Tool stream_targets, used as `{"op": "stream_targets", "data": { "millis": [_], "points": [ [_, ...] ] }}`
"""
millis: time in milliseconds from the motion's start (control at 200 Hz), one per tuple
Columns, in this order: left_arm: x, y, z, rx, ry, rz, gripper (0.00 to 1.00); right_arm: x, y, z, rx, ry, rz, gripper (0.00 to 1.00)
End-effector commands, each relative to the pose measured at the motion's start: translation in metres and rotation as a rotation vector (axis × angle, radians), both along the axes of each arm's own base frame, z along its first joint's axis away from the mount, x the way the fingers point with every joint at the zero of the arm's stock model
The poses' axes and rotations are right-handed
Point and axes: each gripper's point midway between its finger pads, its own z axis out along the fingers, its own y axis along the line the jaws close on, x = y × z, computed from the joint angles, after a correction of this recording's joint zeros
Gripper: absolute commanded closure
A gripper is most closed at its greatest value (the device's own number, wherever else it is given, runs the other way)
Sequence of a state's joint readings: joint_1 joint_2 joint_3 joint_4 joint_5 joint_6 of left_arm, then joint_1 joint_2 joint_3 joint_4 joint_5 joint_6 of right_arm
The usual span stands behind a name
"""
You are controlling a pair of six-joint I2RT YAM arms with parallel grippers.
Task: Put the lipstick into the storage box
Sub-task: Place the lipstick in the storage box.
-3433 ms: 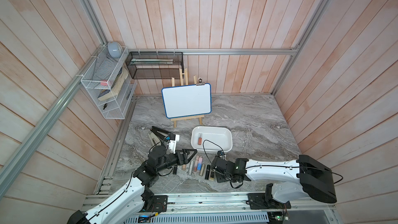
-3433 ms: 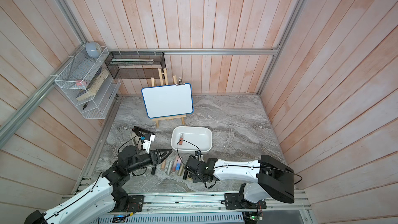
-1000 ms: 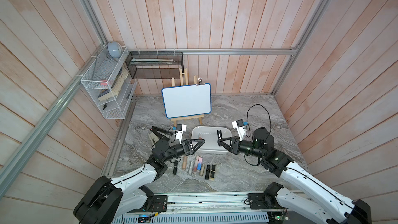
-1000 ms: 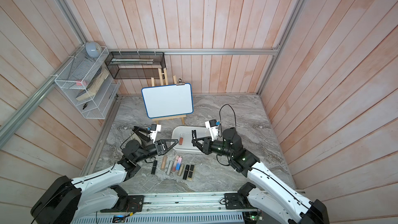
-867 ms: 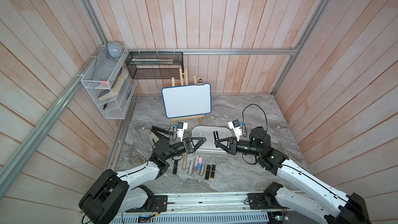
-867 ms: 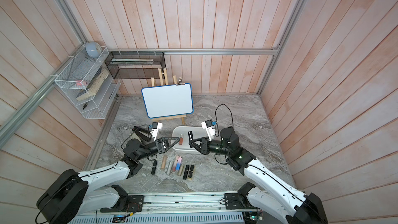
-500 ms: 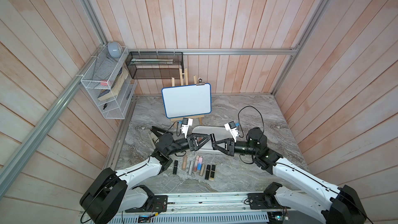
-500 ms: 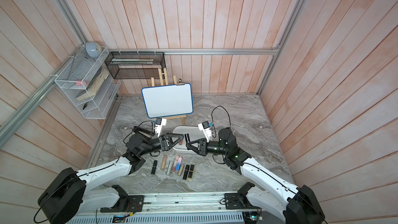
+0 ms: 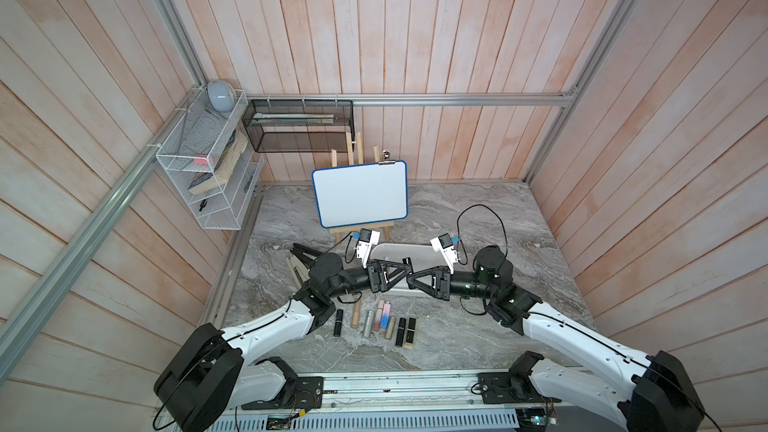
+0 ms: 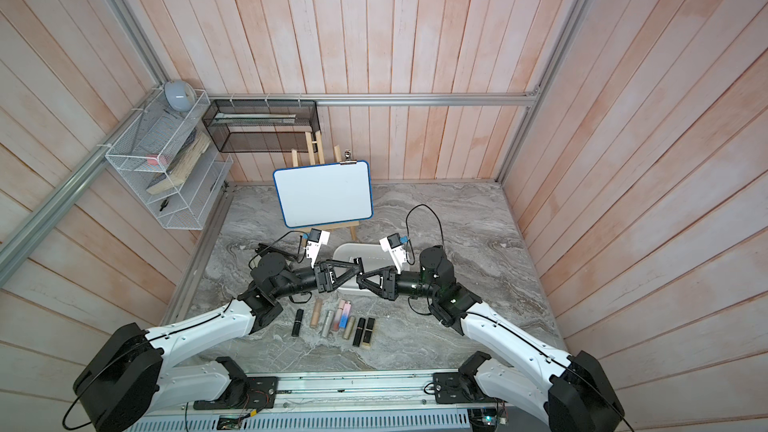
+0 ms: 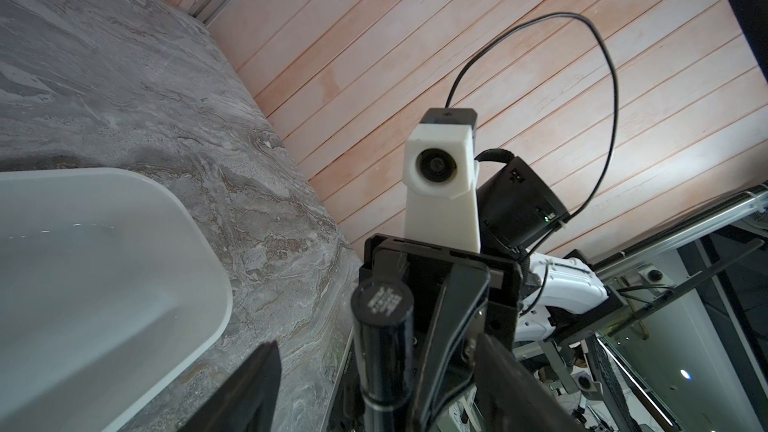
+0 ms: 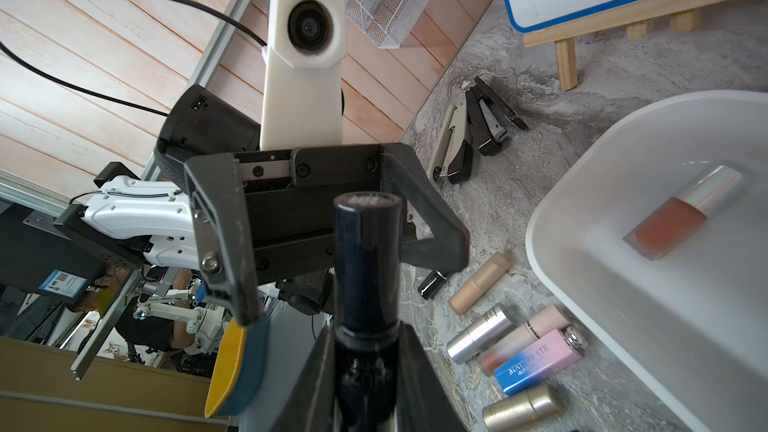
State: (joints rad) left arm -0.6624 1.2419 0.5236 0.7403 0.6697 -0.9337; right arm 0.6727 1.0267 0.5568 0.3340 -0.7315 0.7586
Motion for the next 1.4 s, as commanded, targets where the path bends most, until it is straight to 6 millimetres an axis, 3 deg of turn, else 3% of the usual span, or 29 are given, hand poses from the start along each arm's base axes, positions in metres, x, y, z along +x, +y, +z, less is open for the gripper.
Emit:
{"op": "stream_targets", "data": {
  "millis": [0, 610, 1025, 1230, 1330, 1390],
  "points": [
    [0.001, -0.004, 0.006, 0.002, -0.033, -0.008, 0.25, -0.001, 0.003, 0.003, 0.015, -0.014, 0.010, 0.86],
    [-0.002, -0.008, 0.003, 0.016, -0.024, -0.036, 0.42, 0.001, 0.004, 0.002, 0.008, -0.022, -0.010, 0.86],
    [-0.003, -0.011, -0.002, 0.038, -0.020, -0.051, 0.59, 0.004, 0.005, -0.001, -0.001, -0.016, -0.019, 0.86],
    [-0.003, -0.011, -0.002, 0.038, -0.021, -0.055, 0.72, 0.004, 0.005, -0.002, -0.004, -0.012, -0.020, 0.86],
    [-0.003, -0.011, -0.003, 0.040, -0.019, -0.055, 0.76, 0.005, 0.005, -0.003, -0.007, -0.012, -0.025, 0.80],
    [-0.003, -0.012, -0.003, 0.042, -0.019, -0.055, 0.76, 0.005, 0.004, -0.003, -0.010, -0.014, -0.030, 0.72]
  ]
}}
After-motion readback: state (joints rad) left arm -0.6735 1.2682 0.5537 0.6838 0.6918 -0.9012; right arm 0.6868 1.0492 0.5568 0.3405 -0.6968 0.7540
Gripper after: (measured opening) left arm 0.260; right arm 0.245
